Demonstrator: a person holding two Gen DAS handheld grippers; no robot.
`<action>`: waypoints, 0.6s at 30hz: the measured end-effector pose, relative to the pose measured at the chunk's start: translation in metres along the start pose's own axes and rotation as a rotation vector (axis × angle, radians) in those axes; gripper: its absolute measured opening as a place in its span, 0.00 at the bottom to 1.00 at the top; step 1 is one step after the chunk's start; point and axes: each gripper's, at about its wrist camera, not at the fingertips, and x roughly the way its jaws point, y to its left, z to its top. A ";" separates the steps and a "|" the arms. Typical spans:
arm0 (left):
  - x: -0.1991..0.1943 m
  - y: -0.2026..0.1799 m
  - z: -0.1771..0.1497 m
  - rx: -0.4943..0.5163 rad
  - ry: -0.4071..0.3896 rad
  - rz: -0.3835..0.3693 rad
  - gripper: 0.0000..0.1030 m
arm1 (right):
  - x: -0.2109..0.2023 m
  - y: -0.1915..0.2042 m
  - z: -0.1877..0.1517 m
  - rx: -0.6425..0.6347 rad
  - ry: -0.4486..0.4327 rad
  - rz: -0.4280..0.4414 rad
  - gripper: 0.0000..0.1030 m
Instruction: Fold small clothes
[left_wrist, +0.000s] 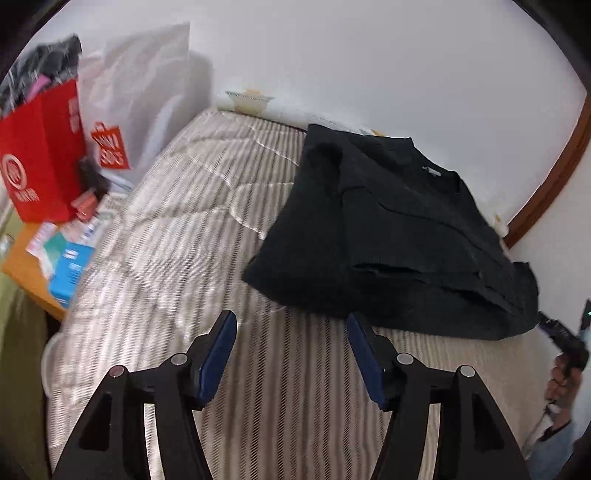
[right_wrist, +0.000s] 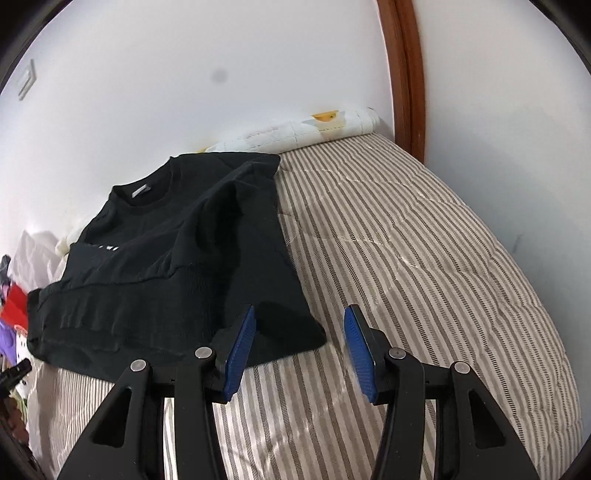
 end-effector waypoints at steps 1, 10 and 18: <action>0.004 0.000 0.001 -0.010 0.009 -0.016 0.58 | 0.004 0.000 0.001 0.006 0.006 0.001 0.48; 0.037 -0.002 0.011 -0.113 0.019 -0.083 0.54 | 0.027 -0.003 0.012 0.064 0.020 0.038 0.47; 0.038 -0.018 0.008 -0.055 0.016 -0.037 0.11 | 0.027 0.009 0.011 0.012 0.011 0.034 0.06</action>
